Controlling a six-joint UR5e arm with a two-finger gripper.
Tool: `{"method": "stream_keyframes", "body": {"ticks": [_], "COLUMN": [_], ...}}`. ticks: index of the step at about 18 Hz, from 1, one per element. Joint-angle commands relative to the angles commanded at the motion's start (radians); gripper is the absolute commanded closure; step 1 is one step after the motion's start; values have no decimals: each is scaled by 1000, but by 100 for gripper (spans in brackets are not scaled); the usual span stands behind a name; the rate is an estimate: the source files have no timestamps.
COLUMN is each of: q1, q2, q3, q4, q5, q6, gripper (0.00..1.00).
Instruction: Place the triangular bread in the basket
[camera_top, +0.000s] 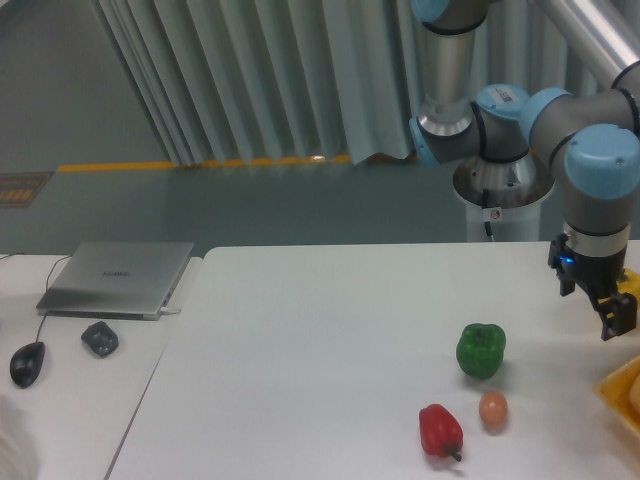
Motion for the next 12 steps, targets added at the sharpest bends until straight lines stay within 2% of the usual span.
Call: {"method": "stream_keyframes", "body": {"ticks": [8, 12], "q1": [-38, -51], "q2": [-18, -54], "q3": [6, 2], "q4": [6, 57], "q5": [-34, -58], "q6": [2, 0], "gripper": [0, 0]}}
